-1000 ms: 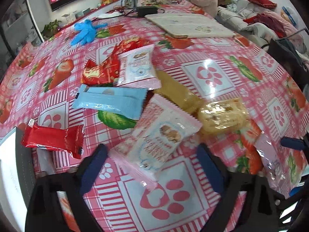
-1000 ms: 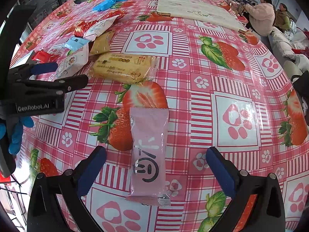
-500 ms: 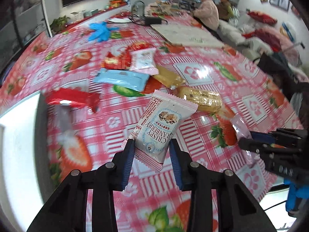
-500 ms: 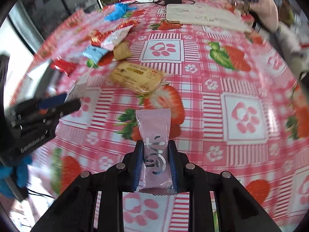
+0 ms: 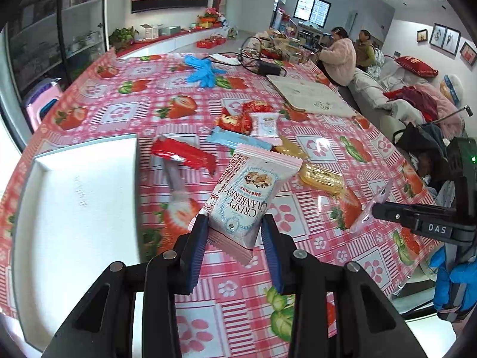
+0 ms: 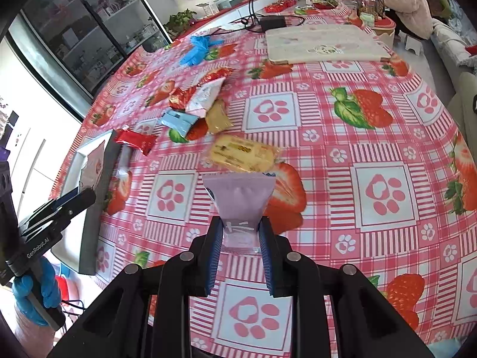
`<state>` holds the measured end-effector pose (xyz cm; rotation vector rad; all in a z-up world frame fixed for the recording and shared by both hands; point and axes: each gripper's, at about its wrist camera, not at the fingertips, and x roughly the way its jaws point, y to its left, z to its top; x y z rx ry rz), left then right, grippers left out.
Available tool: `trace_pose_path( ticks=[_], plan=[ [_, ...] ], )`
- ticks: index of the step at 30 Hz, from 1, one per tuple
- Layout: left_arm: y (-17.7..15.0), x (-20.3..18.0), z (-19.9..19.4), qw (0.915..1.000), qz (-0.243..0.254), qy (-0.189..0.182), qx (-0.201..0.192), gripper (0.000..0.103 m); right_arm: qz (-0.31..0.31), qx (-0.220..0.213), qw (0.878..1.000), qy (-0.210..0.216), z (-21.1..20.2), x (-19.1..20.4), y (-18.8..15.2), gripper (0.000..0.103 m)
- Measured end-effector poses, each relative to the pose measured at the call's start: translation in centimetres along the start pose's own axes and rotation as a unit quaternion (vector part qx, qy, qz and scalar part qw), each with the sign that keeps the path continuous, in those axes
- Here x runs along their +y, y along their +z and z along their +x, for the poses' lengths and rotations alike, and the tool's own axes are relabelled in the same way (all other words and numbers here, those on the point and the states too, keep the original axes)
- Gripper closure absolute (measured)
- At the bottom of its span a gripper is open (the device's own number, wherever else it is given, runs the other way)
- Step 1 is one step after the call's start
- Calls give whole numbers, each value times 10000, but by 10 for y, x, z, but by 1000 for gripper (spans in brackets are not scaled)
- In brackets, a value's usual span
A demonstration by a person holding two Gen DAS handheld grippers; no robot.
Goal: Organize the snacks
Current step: 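Carry both held packets over the white tray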
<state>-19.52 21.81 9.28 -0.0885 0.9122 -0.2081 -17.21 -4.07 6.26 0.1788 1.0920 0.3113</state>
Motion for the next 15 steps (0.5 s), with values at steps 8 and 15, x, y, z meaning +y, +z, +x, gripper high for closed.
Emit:
trace_pose_path(
  ticks=[8, 15],
  plan=[
    [-4, 26, -21, 9993, -252, 169, -215, 63, -307, -103, 9994, 75, -6, 31, 9, 76],
    [-7, 52, -38, 9975, -463, 328, -417, 75, -924, -283, 9951, 191, -17, 85, 21, 76]
  ],
)
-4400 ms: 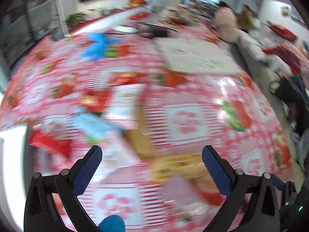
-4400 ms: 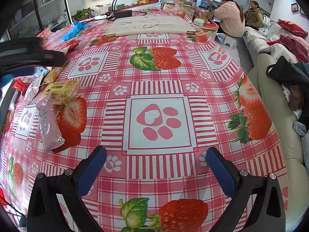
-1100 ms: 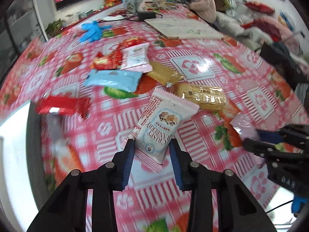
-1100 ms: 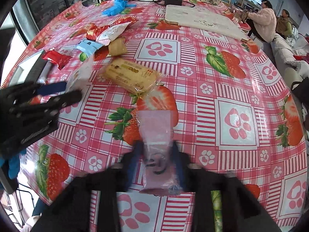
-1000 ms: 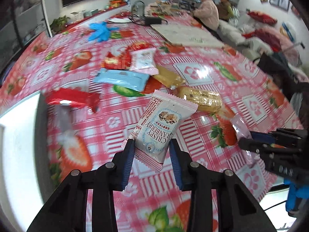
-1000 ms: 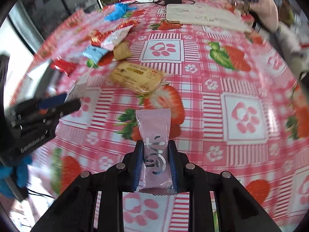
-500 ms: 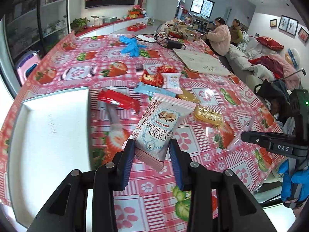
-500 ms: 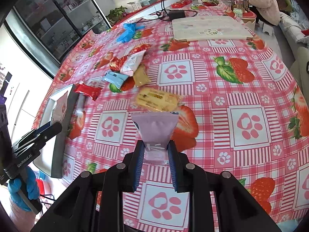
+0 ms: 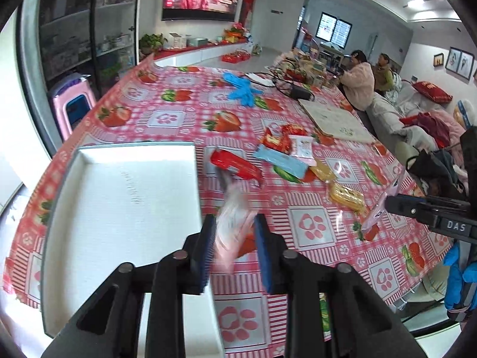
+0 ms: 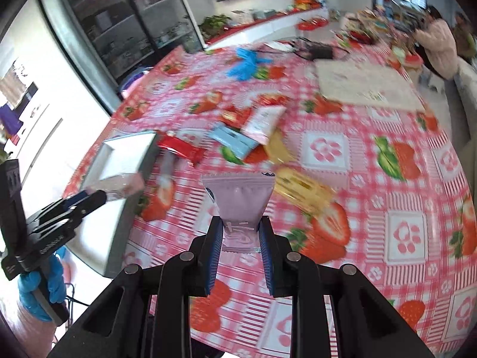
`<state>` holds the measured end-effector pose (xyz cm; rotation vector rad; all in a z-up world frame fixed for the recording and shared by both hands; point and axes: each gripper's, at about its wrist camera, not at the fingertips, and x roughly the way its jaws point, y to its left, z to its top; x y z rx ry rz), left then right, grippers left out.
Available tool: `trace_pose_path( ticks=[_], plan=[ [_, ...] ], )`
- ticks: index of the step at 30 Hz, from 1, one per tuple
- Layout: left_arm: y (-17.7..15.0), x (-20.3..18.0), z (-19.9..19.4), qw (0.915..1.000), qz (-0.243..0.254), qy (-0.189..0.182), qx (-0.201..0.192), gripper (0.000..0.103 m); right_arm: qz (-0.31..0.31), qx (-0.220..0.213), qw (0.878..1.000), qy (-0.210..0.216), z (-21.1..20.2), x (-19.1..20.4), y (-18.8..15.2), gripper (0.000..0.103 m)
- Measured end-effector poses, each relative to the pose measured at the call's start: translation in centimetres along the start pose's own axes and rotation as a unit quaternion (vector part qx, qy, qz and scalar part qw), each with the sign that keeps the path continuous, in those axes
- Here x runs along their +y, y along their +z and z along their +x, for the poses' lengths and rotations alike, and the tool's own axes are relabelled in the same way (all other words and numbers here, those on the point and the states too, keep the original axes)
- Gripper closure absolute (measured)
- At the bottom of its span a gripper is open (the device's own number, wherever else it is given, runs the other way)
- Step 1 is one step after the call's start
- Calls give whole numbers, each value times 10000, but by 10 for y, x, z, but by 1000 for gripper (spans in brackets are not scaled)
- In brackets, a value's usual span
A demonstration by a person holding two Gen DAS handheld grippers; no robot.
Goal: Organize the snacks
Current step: 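Carry both held packets over the white tray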
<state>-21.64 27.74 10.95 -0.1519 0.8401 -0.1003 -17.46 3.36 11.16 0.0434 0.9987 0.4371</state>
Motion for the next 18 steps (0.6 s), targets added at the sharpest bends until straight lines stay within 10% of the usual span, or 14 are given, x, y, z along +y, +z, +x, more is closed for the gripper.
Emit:
trace_pose_path(
  ticks=[7, 11, 18],
  plan=[
    [-9, 11, 11, 9993, 77, -66, 361, 73, -377, 55, 9990, 214, 14, 41, 13, 76],
    [-14, -22, 25, 9954, 811, 57, 500, 28, -376, 192, 9988, 258, 25, 43, 9, 76],
    [-17, -56, 81, 9839, 1182, 705, 1136, 25, -418, 796, 9959, -8, 54, 29, -5, 66]
  ],
)
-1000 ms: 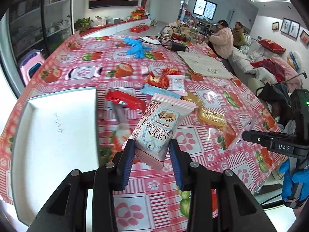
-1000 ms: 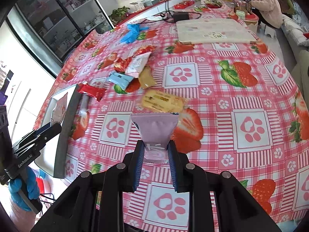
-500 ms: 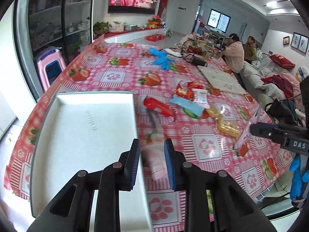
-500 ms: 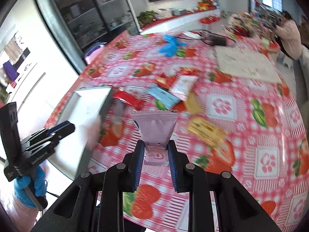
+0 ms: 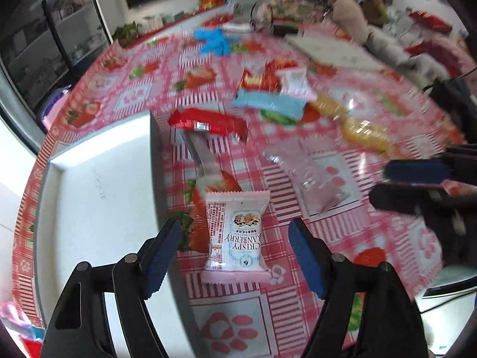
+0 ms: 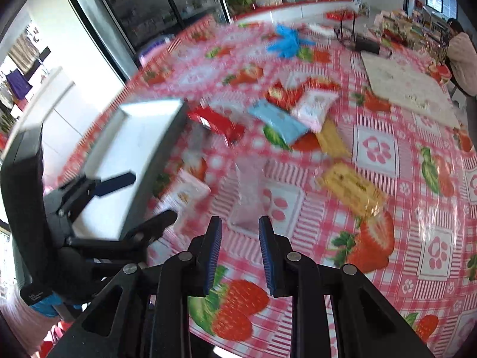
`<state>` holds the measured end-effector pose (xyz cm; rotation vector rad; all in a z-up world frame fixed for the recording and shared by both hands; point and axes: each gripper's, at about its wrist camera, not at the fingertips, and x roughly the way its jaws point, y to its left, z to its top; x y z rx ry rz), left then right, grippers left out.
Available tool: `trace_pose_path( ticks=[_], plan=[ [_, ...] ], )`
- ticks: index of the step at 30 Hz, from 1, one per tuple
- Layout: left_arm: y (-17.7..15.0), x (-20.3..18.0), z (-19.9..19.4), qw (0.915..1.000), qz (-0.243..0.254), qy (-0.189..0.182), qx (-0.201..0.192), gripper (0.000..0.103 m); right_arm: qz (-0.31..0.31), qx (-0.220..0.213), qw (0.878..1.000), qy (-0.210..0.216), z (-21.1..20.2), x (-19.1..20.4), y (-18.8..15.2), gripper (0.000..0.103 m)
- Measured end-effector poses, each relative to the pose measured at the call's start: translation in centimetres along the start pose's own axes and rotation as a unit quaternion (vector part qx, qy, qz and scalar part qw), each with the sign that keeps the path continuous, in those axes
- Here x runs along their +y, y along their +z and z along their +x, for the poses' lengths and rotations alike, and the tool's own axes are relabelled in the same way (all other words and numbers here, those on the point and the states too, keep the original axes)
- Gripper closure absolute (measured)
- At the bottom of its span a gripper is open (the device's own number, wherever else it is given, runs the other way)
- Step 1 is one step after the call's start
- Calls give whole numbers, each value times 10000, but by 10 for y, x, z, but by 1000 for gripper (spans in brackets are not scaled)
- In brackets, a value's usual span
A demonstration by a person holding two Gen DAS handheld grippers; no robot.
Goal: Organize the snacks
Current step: 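Carry both held packets over the white tray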
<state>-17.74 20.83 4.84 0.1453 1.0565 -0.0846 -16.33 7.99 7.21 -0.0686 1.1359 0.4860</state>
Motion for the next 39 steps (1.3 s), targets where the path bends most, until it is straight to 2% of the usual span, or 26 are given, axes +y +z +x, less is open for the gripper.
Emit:
trace_pose_path(
  ticks=[1, 2, 7, 9, 11, 12, 13, 14, 15, 21, 27, 33, 39],
  plan=[
    [0, -1, 7, 9999, -16, 95, 110, 25, 0, 34, 10000, -69, 6, -3, -1, 50],
    [-1, -1, 11, 9997, -45, 147, 192, 25, 8, 54, 9999, -131, 11, -5, 0, 49],
    [-6, -6, 24, 9989, 132, 328, 304, 22, 155, 333, 9991, -193, 48, -11, 17, 49],
    [-5, -9, 30, 9987, 178, 303, 371, 22, 94, 431, 9988, -219, 63, -7, 29, 49],
    [-6, -5, 33, 9992, -19, 159, 354, 23, -11, 540, 9982, -275, 74, -1, 35, 49],
    [-5, -2, 35, 9992, -130, 70, 369, 28, -120, 637, 9971, -393, 81, 3, 36, 51],
    [-5, 0, 34, 9991, -216, -51, 359, 38, -262, 562, 9965, -556, 81, 7, 36, 60],
    [-4, 2, 33, 9985, -309, -271, 358, 58, -401, 558, 9953, -686, 83, 10, 36, 73],
    [-2, 3, 31, 9981, -382, -322, 354, 59, -474, 537, 9948, -718, 82, 11, 34, 77],
    [-1, 13, 16, 9958, -736, -520, 187, 60, -14, 285, 9996, -50, 56, -7, 37, 77],
    [3, 43, -30, 9912, -1126, -583, -389, 60, -260, -2, 9992, 314, 29, 25, 60, 77],
    [-8, 100, -50, 9862, -1547, -67, -584, 60, -689, -30, 9956, 627, 32, 81, 78, 77],
    [-34, 155, -44, 9764, -2096, 311, -426, 60, -1005, 135, 9904, 935, 50, 135, 84, 77]
  ],
)
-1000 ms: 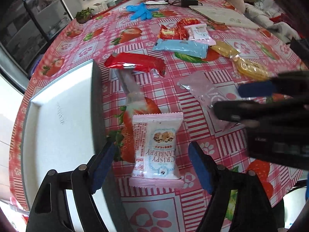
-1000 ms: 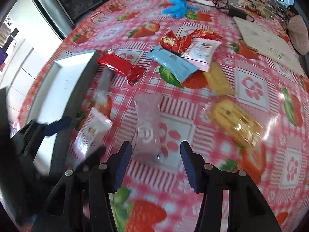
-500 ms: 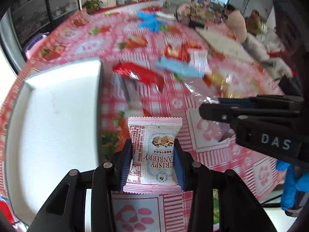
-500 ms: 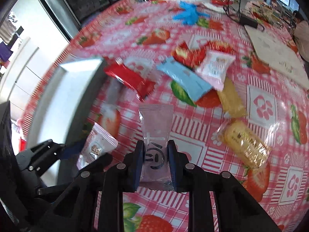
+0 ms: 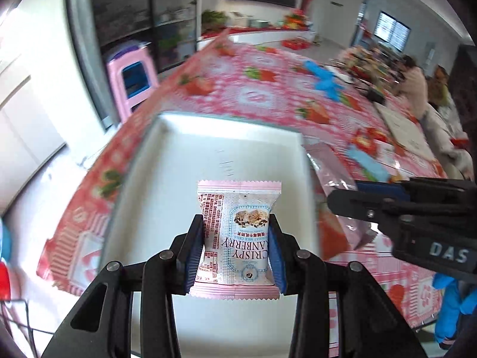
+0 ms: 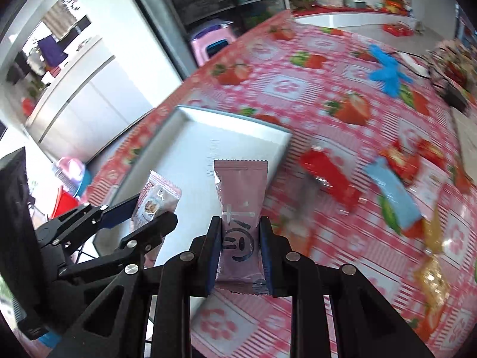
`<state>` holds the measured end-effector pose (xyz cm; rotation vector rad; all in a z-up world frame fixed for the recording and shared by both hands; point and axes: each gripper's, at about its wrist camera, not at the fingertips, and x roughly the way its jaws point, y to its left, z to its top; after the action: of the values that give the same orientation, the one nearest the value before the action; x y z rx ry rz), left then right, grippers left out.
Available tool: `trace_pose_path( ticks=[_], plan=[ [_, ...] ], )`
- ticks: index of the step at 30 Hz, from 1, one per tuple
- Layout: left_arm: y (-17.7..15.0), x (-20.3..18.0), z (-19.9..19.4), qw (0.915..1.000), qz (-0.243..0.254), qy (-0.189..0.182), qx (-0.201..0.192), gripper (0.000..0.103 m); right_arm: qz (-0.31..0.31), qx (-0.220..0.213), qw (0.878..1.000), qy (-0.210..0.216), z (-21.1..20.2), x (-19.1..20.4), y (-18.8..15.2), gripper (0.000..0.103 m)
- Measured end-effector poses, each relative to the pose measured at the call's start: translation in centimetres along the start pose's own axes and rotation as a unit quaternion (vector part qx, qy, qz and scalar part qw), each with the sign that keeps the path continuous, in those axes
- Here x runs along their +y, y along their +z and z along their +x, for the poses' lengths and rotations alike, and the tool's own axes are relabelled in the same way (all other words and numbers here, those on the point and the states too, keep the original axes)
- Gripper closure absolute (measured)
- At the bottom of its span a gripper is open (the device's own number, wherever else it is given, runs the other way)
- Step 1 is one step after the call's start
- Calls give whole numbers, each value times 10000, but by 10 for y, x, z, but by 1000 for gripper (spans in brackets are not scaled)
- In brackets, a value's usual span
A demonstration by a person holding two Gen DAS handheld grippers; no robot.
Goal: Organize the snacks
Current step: 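Carry both held packets over the white tray, then open both grippers to drop the packets into the white tray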
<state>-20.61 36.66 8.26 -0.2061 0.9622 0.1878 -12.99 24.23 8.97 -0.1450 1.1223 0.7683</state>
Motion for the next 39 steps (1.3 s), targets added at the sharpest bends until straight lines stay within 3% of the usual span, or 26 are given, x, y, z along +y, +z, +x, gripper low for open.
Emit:
trace_pose_path(
  ticks=[10, 14, 15, 16, 18, 22, 26, 32, 36, 39],
  plan=[
    [-18, 45, 24, 9985, -369, 196, 343, 57, -263, 340, 9990, 117, 41, 44, 12, 77],
    [-21, 49, 24, 9981, -420, 311, 326, 30, -308, 430, 9986, 34, 46, 47, 13, 76],
    [-19, 49, 24, 9982, -428, 297, 293, 26, -302, 441, 9986, 6, 46, 45, 12, 70],
    [-18, 49, 21, 9983, -436, 282, 253, 25, -286, 432, 9987, -17, 45, 43, 12, 40],
    [-14, 47, 18, 9986, -416, 237, 245, 25, -183, 244, 9994, -163, 38, 34, 9, 1],
    [-5, 32, 12, 9992, -283, 125, 235, 24, -5, 191, 9993, -320, 25, 4, 0, 1],
    [5, -2, 7, 9997, 9, -122, 199, 24, 285, 140, 9966, -759, 9, -42, -18, 1],
    [17, -81, 11, 9947, 531, -774, 425, 23, 1158, 61, 9843, -1331, -23, -129, -57, 1],
    [23, -120, 35, 9923, 462, -857, 768, 22, 1384, 35, 9744, -1772, -38, -169, -82, 1],
    [27, -136, 64, 9923, 248, -622, 1046, 22, 1480, 37, 9693, -1964, -46, -192, -102, 1]
  ],
)
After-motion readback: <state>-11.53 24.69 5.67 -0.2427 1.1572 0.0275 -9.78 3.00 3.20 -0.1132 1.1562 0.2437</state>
